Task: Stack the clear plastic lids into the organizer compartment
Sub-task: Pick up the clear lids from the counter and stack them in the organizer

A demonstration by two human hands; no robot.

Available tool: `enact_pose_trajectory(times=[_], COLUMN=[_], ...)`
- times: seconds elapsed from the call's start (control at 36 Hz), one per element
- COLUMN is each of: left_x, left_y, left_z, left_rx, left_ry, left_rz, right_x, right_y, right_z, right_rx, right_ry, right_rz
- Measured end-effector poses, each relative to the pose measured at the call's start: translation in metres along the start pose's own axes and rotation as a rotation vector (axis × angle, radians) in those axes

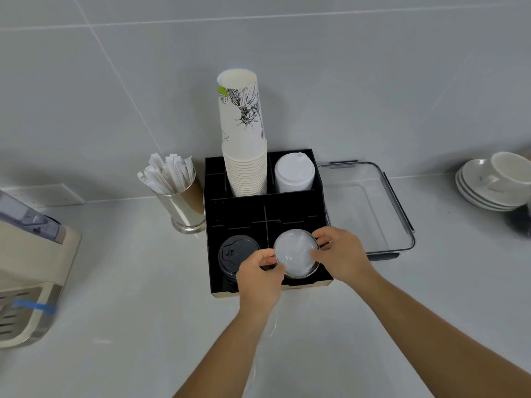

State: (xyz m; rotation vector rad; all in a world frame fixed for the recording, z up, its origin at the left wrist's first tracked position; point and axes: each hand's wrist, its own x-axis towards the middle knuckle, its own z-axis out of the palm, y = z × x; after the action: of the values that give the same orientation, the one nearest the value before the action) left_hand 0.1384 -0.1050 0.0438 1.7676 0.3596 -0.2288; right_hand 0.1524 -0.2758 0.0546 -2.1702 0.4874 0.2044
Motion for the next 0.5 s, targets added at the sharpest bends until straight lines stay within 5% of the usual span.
enact_pose_trajectory(times=[0.5], left_x=[0.003], left_y=[-0.006], left_z=[0.004], left_rx=[0.248], left_ry=[-0.105], left_rz=[0.133], right_x=[-0.006], right_y=[0.004], right_z=[0.021], right_rx=[-0.337], right_ry=[-0.026], right_rz=[-0.213])
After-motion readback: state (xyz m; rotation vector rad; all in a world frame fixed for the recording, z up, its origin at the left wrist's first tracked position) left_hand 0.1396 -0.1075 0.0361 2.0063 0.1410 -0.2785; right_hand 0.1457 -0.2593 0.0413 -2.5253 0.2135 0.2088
